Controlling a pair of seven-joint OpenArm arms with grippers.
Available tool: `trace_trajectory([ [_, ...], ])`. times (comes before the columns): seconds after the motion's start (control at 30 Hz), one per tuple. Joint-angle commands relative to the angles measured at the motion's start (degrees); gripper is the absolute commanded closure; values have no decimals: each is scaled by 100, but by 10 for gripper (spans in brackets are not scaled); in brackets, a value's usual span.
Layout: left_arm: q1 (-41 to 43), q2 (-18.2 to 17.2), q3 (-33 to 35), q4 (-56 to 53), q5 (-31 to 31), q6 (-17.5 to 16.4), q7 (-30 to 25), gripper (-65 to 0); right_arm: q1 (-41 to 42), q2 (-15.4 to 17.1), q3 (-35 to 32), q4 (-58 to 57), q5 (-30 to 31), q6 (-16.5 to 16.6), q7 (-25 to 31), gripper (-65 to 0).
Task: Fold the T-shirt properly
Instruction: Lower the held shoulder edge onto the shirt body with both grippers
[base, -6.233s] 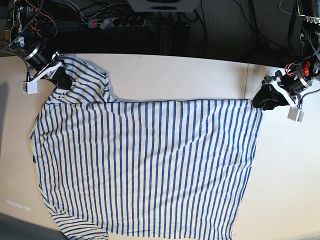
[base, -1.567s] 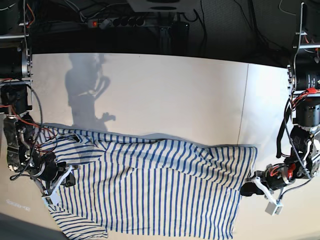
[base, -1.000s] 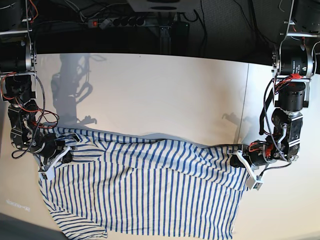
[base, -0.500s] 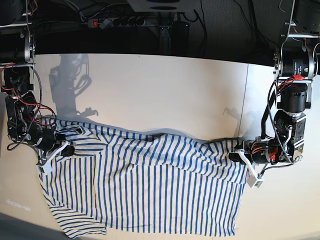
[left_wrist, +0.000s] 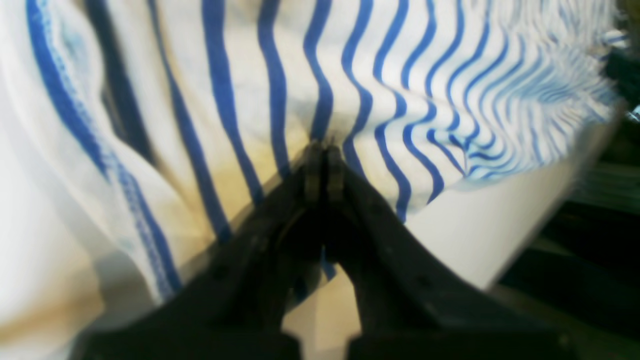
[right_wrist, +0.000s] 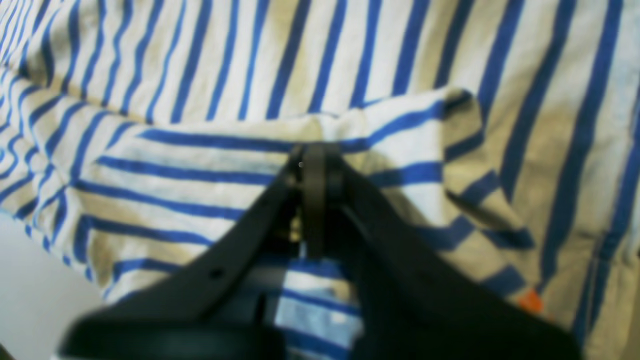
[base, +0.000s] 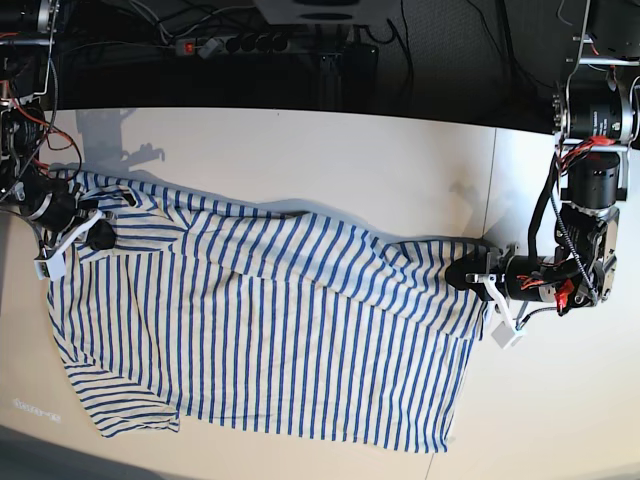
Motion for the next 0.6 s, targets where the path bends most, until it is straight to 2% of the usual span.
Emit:
trace_trajectory([
  [0.0,157,-28,52,-35,463,-111,612,0,-107,125,59,103,-170,407,-284,0],
  [0.1,450,-28,52,-20,208,-195,640,0,-352,153,79,343,-142,407,-282,0],
  [0.27,938,-42,46,361,269,-195,623,0,-544,166,79,581,-127,407,-310,0],
  [0.57,2065,-365,-181,2411,592,-192,619,0,-551,166,79,645,-122,407,-501,0],
])
